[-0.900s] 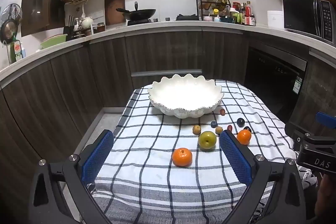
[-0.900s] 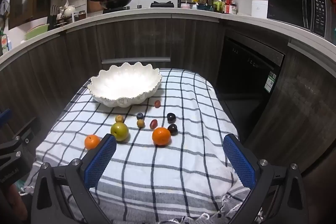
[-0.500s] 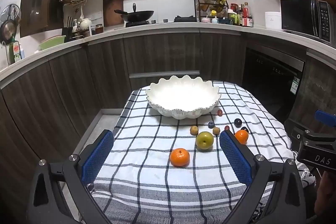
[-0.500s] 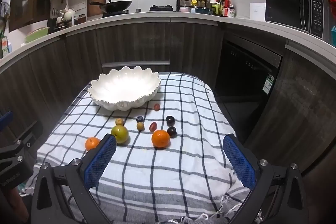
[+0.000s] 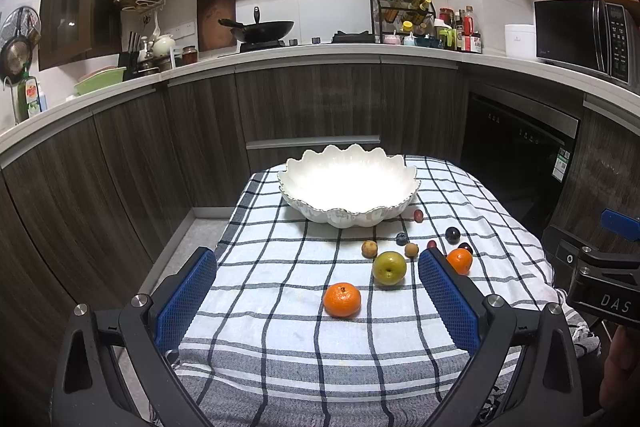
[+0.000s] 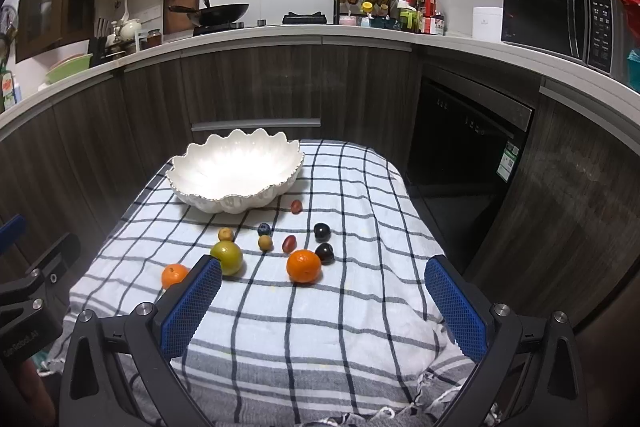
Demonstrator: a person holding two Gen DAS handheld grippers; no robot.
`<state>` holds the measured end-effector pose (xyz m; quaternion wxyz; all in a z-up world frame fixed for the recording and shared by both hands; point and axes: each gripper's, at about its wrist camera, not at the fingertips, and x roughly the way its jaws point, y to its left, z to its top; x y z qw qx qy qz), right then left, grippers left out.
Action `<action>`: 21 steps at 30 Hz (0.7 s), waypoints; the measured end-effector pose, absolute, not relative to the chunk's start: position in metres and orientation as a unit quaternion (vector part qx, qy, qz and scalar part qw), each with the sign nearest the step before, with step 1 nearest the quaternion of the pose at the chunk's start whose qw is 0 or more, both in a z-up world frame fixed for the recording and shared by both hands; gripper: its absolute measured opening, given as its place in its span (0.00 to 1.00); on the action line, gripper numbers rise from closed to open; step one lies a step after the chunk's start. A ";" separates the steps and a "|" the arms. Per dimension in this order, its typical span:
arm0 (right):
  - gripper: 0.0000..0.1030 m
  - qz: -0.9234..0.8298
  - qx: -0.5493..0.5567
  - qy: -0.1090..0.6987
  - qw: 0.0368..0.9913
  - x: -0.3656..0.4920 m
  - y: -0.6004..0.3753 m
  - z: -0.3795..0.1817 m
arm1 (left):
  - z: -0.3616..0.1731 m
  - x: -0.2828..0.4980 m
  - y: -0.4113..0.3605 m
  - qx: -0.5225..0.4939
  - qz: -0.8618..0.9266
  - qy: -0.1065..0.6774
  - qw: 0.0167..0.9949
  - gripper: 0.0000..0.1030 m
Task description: Organize fruits
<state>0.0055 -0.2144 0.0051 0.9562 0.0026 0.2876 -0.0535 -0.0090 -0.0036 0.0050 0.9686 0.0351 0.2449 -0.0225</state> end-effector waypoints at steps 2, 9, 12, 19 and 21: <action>1.00 -0.053 0.002 0.287 0.956 0.005 -0.215 0.006 | 0.005 -0.009 -0.004 0.035 -0.023 0.246 0.968 1.00; 1.00 -0.054 0.002 0.287 0.957 0.005 -0.214 0.006 | 0.006 -0.009 -0.003 0.034 -0.023 0.245 0.969 1.00; 1.00 -0.054 0.001 0.287 0.957 0.005 -0.214 0.006 | 0.006 -0.009 -0.003 0.035 -0.023 0.245 0.969 1.00; 1.00 -0.054 0.003 0.285 0.957 0.003 -0.215 0.007 | 0.006 -0.009 -0.003 0.034 -0.023 0.244 0.969 1.00; 1.00 -0.053 0.003 0.285 0.957 0.003 -0.215 0.007 | 0.005 -0.009 -0.003 0.034 -0.023 0.244 0.969 1.00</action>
